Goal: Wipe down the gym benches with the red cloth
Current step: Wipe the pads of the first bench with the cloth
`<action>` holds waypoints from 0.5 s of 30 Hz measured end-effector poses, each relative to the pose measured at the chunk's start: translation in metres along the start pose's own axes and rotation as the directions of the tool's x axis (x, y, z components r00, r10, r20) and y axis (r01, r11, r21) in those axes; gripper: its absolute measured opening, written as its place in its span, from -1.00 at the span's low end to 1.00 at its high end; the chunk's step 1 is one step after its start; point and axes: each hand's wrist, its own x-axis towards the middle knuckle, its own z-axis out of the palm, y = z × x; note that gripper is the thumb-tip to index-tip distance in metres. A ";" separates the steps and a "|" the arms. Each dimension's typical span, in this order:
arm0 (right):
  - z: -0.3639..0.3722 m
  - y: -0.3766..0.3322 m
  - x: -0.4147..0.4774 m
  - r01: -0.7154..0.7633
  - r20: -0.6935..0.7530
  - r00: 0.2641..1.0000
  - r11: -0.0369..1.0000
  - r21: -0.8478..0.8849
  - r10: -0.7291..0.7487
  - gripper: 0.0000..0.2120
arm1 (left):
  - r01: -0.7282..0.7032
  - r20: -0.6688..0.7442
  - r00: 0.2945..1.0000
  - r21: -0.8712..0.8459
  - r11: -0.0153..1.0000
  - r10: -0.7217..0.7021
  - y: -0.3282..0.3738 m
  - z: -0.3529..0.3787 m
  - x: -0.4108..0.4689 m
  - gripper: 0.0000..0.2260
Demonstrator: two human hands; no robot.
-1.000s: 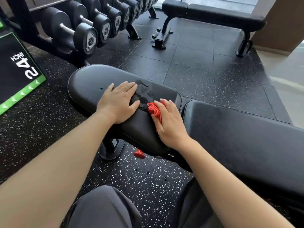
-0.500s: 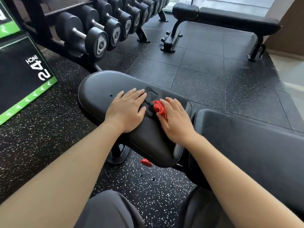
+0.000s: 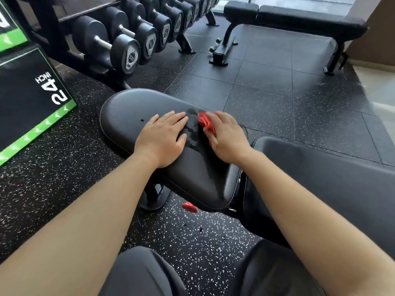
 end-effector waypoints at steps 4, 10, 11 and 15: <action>-0.006 -0.008 -0.078 0.054 0.010 0.998 0.998 0.044 -0.055 -0.43 | -0.003 0.004 1.000 -0.008 1.000 0.003 -0.001 0.000 0.000 -0.54; 0.001 -0.003 -0.060 0.039 -0.003 0.999 0.997 0.060 -0.039 -0.45 | -0.004 -0.008 1.000 -0.013 1.000 0.003 -0.001 0.001 0.001 -0.54; 0.003 -0.001 -0.045 0.032 -0.020 0.999 0.999 0.040 -0.032 -0.47 | -0.003 -0.010 1.000 -0.012 1.000 0.003 -0.001 0.001 0.002 -0.54; 0.007 0.003 0.018 -0.009 -0.049 0.999 1.000 -0.022 0.007 -0.59 | 0.000 -0.021 1.000 -0.008 1.000 0.000 -0.002 0.001 0.002 -0.54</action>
